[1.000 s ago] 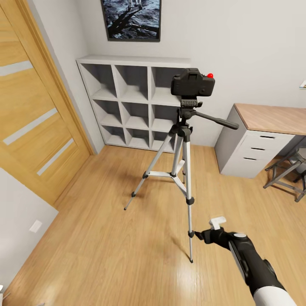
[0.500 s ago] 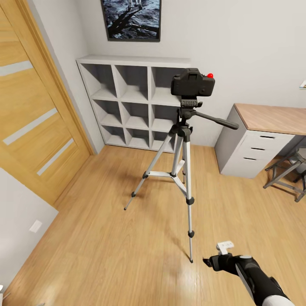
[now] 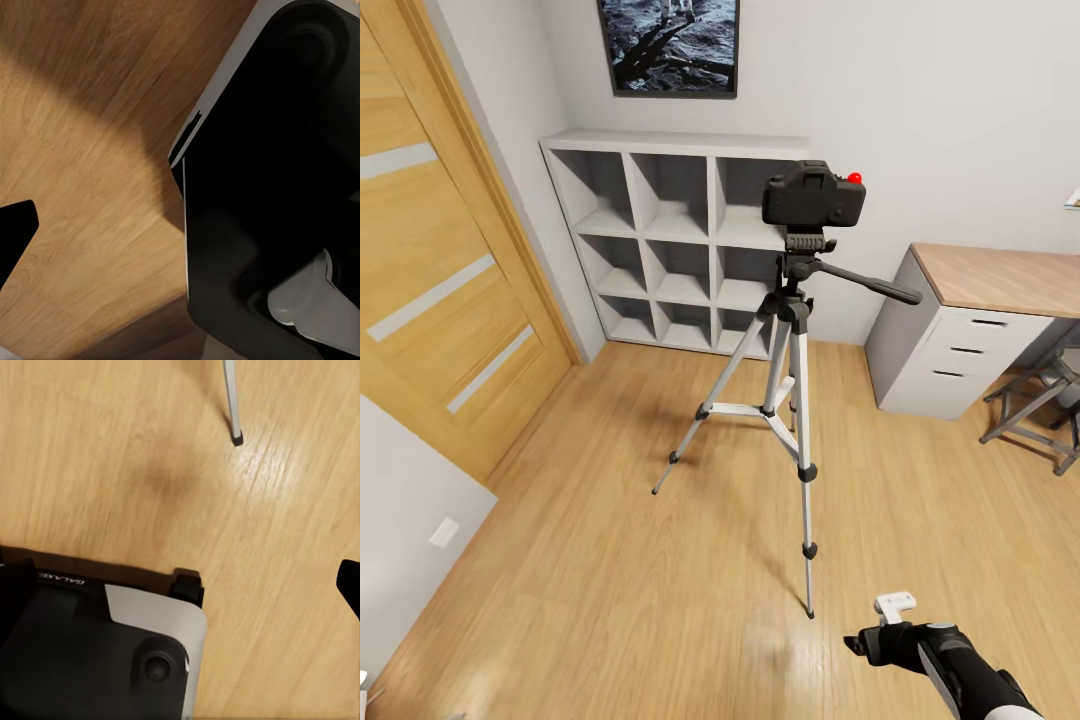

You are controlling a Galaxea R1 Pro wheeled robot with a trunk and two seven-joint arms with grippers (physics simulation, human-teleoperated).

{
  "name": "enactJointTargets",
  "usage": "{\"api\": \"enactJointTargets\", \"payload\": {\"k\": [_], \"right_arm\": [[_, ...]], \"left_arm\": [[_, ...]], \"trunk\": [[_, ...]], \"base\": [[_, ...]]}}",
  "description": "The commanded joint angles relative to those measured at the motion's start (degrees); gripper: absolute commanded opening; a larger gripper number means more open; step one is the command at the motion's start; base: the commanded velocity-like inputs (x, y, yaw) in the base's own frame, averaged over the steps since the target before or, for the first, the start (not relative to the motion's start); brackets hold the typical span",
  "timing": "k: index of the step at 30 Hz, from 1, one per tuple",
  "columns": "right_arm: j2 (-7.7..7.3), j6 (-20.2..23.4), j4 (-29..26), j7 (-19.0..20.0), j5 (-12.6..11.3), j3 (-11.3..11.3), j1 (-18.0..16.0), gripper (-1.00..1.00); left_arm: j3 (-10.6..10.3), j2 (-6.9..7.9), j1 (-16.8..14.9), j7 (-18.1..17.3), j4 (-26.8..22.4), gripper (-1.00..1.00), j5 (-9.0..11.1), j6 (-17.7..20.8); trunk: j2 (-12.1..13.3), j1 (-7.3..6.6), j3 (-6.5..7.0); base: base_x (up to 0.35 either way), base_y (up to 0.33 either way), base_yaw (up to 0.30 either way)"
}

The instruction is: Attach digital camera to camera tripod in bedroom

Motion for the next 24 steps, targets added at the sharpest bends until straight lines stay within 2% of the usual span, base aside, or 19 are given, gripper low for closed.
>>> {"api": "enactJointTargets", "payload": {"k": [1,13,20,24], "right_arm": [[0.05,0.2,0.2,0.4,0.6,-0.5,0.0,1.00],[0.11,-0.2,4.6,-2.2,0.6,-0.4,0.0,1.00],[0.06,-1.9,9.9,-2.8,0.6,-0.4,0.0,1.00],[0.05,-3.6,15.1,-3.0,0.7,-0.3,0.0,1.00]], "left_arm": [[-0.5,0.00,0.0,0.2,0.0,1.00,0.4,0.1],[-0.5,0.00,0.0,0.2,0.0,1.00,0.5,0.1],[-0.4,0.00,0.0,0.2,0.0,1.00,0.5,0.1],[-0.4,0.01,0.0,0.2,0.0,1.00,0.6,0.1]], "trunk": [[-0.1,0.03,-0.08],[-0.1,0.03,-0.08],[-0.1,0.03,-0.08],[-0.1,0.03,-0.08]], "base": [[0.000,0.000,0.000],[0.000,0.000,0.000],[0.000,0.000,0.000],[0.000,0.000,0.000]]}}
